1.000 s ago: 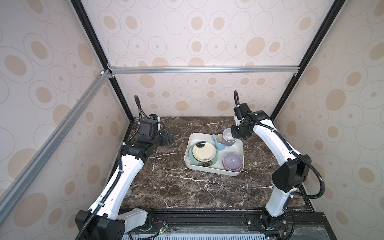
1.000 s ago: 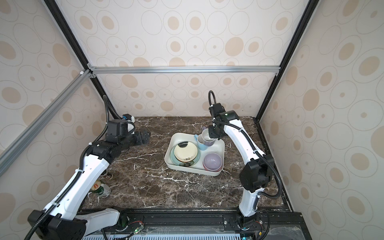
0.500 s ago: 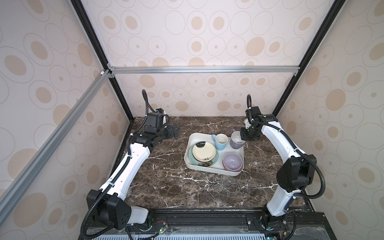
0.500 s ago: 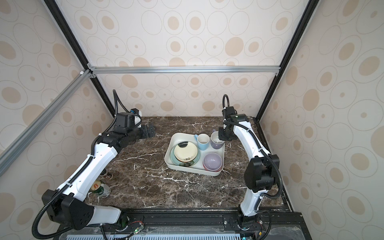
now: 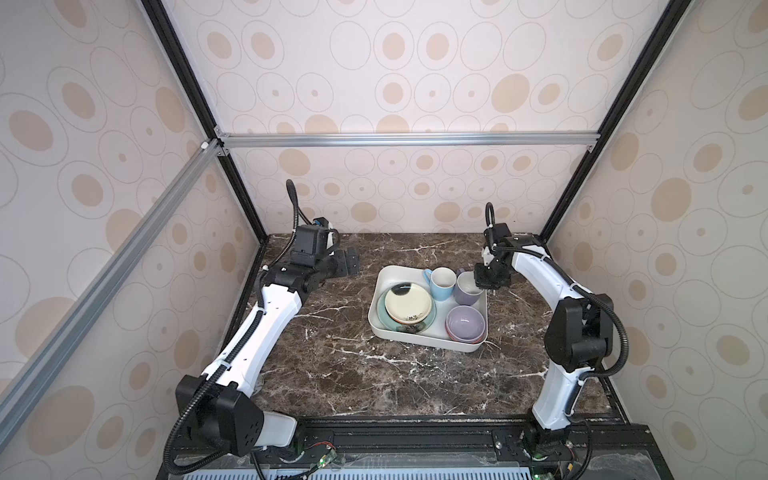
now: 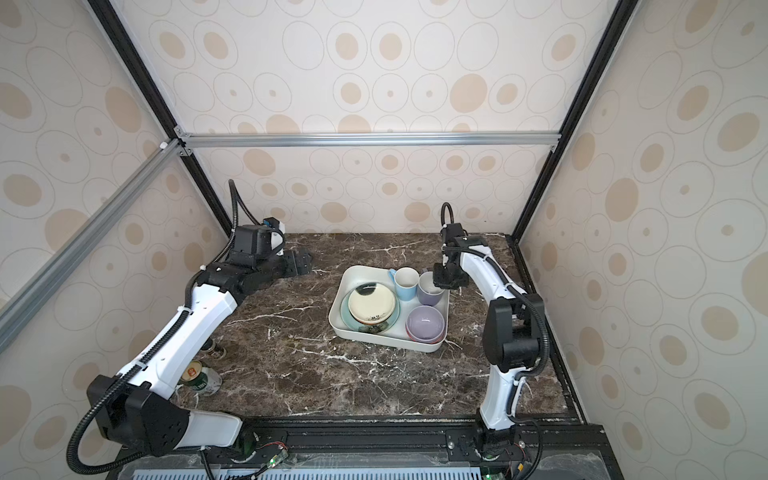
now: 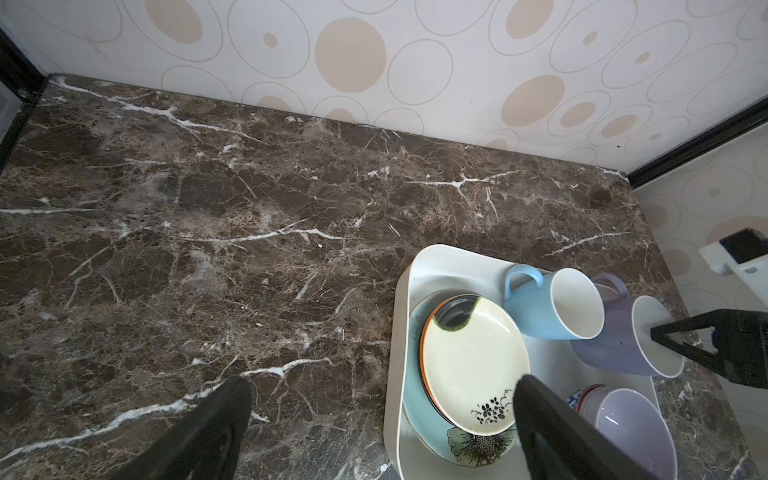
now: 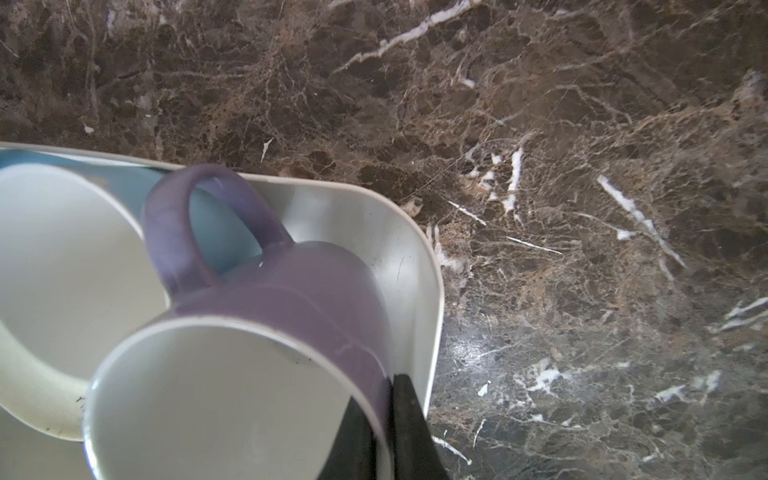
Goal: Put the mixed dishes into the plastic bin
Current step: 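Lower the lavender mug into the bin beside the light blue mug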
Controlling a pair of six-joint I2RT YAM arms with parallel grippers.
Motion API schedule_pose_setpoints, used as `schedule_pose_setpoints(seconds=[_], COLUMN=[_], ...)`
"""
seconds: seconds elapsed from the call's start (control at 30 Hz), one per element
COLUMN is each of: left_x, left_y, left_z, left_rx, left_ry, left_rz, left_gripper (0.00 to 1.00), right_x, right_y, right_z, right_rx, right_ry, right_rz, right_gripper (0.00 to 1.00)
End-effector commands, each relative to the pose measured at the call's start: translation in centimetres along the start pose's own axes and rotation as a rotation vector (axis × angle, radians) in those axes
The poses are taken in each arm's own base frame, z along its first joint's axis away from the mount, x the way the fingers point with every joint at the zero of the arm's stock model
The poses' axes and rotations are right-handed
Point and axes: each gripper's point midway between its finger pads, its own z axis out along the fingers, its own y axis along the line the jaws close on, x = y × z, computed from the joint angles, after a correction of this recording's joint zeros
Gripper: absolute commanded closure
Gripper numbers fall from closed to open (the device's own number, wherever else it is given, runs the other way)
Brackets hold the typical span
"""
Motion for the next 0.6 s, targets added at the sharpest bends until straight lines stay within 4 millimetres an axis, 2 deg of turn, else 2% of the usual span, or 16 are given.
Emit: schedule_pose_setpoints(seconds=[0.0, 0.27, 0.5, 0.57], left_x=[-0.4, 0.1, 0.4, 0.4], left_y=[-0.5, -0.5, -0.7, -0.7], left_z=[0.5, 2.1, 3.1, 3.2], left_rx=[0.017, 0.022, 0.030, 0.029], left_ry=[-0.005, 0.021, 0.039, 0.042], left_rz=[0.022, 0.025, 0.025, 0.026], left_gripper=[0.01, 0.01, 0.01, 0.01], right_x=[-0.8, -0.5, -0.9, -1.0], right_y=[-0.3, -1.0, -1.1, -1.1], right_z=[0.4, 2.4, 2.8, 2.7], right_rx=[-0.012, 0.022, 0.029, 0.029], right_ry=[-0.017, 0.018, 0.021, 0.019], right_rz=[0.016, 0.015, 0.014, 0.016], right_gripper=[0.89, 0.88, 0.85, 0.80])
